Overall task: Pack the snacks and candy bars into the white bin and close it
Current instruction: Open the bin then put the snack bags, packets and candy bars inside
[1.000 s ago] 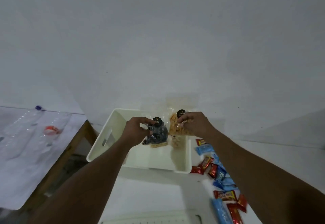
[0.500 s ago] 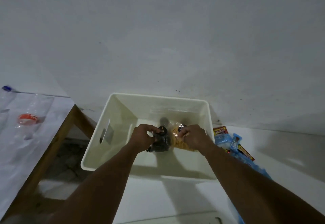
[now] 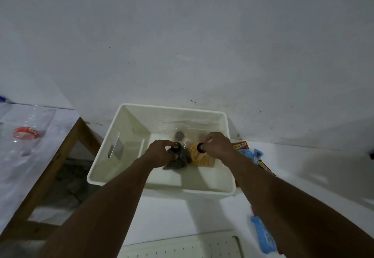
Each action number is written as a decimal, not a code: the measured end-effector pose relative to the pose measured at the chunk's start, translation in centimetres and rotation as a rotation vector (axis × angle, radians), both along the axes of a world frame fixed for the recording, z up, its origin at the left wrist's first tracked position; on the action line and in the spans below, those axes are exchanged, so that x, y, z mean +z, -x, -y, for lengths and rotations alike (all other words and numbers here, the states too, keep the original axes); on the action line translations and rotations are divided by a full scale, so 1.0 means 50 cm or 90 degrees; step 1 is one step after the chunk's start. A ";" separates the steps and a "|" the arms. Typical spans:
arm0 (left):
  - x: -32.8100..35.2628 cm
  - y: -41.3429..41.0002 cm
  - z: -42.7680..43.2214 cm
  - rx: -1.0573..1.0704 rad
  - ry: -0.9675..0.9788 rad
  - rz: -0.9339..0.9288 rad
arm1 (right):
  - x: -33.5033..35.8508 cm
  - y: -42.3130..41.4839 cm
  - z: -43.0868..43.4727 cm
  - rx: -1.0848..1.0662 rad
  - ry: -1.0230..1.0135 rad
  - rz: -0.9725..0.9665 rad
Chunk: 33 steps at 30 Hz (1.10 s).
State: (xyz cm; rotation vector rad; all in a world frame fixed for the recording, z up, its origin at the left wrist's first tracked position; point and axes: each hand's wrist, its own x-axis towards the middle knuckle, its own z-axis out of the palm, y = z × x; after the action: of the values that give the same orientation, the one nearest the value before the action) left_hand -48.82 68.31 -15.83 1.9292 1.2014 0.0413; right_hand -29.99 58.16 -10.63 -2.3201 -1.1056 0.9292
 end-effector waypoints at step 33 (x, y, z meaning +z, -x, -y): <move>0.097 -0.494 0.577 -0.157 -0.073 0.058 | 0.030 -0.457 0.642 -0.149 -0.030 -0.065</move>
State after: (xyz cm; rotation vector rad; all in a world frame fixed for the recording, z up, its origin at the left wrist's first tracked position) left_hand -24.12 39.48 -10.99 2.1389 0.9131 0.0679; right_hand -7.14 26.08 -9.12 -2.2760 -0.7871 0.9092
